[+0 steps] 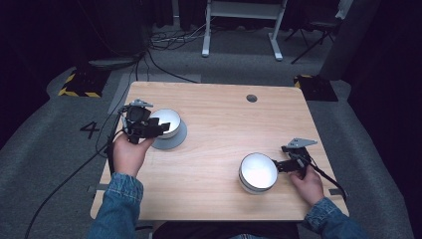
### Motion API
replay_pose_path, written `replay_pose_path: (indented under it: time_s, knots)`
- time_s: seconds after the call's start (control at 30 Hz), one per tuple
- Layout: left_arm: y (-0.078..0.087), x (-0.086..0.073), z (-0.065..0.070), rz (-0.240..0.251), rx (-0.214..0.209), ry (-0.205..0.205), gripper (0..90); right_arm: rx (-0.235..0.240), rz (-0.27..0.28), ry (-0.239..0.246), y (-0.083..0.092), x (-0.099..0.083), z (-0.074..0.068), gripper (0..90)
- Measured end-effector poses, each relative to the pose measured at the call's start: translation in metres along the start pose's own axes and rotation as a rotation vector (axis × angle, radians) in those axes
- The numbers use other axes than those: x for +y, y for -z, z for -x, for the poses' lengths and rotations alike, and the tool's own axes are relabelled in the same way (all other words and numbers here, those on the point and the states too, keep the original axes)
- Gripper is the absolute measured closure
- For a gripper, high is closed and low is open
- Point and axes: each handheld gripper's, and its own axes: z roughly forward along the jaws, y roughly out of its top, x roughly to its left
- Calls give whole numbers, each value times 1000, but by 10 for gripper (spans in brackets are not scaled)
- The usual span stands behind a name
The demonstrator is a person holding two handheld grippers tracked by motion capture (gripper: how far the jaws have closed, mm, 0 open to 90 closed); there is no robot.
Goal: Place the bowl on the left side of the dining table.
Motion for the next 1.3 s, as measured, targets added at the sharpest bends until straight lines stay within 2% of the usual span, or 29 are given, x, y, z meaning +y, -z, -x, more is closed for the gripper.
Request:
replay_pose_path:
  time_s: [0.13, 0.17, 0.2, 0.37, 0.43, 0.57, 0.7, 0.8, 0.93, 1.03, 1.07, 1.17, 1.3]
  knots:
    - [3, -6, 6, 0, -7, -34, 506, 0, 0, 0, 0, 0, 0, 142]
    - [4, -9, 9, 5, -10, -24, 506, 0, 0, 0, 0, 0, 0, 142]
    - [6, -11, 10, 1, -14, -28, 506, 0, 0, 0, 0, 0, 0, 142]
    - [12, -23, 27, 44, -38, -43, 506, 0, 0, 0, 0, 0, 0, 142]
    - [13, -27, 30, 36, -45, -46, 504, 0, 0, 1, 0, 0, 0, 142]
    - [16, -35, 37, 32, -3, -58, 503, 0, 0, 0, 0, 0, 0, 142]
    - [21, -45, 50, 45, 5, -74, 503, 0, 0, 0, 0, 0, 0, 142]
    - [20, -52, 57, 47, -5, -93, 503, 0, 0, 0, 0, 0, 0, 142]
    - [16, -62, 63, 54, -22, -79, 503, 0, 0, 0, 0, 0, 0, 142]
    - [10, -65, 66, 27, -38, -91, 500, 0, 0, 0, 0, 0, 0, 142]
    - [9, -67, 67, 34, -30, -95, 500, 0, 0, 1, 0, 0, 0, 142]
    - [3, -70, 68, 22, -61, -97, 500, 0, 0, 0, 0, 0, 0, 142]
    - [-5, -71, 72, 9, -64, -119, 497, 0, 1, 1, 0, 0, 0, 142]
